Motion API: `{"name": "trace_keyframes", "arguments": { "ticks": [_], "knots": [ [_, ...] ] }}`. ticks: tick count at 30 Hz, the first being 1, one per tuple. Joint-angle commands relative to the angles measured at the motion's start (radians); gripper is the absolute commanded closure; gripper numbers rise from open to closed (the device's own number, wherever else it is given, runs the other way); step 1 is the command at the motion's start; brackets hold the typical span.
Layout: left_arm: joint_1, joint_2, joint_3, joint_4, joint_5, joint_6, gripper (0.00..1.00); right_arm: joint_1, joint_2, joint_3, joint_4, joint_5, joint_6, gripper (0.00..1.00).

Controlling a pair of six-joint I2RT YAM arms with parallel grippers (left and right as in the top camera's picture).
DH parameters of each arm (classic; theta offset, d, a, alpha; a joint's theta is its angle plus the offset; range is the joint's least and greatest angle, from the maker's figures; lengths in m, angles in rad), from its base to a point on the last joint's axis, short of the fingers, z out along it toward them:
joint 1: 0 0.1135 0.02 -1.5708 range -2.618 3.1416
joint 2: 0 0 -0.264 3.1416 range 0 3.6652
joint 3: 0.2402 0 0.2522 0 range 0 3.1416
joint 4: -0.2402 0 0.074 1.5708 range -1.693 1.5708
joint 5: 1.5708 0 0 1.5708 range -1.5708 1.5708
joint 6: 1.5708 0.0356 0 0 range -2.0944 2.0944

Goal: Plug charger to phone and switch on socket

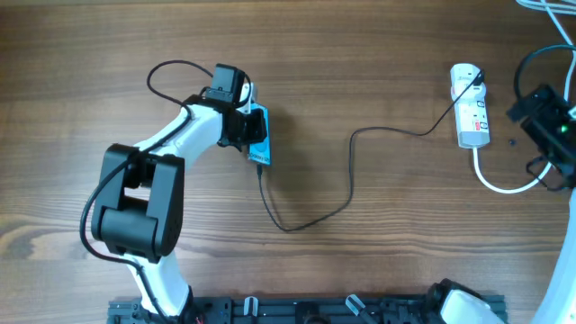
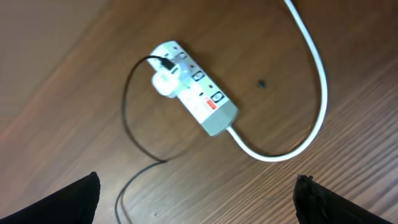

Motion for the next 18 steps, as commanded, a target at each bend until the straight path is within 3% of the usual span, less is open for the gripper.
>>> {"name": "trace_keyframes", "arguments": {
  "ticks": [1,13,18],
  "knots": [
    [-0.017,0.020,-0.003,0.002,-0.036,0.002,0.77,-0.002,-0.018,0.003,-0.016,-0.031,-0.042,0.00],
    [-0.017,0.020,-0.003,0.003,-0.055,0.002,0.59,-0.002,0.010,0.003,-0.097,-0.035,-0.043,0.00],
    [-0.017,0.020,-0.003,0.004,-0.055,0.002,0.56,-0.002,0.011,0.003,-0.100,-0.034,-0.039,0.00]
  ]
}}
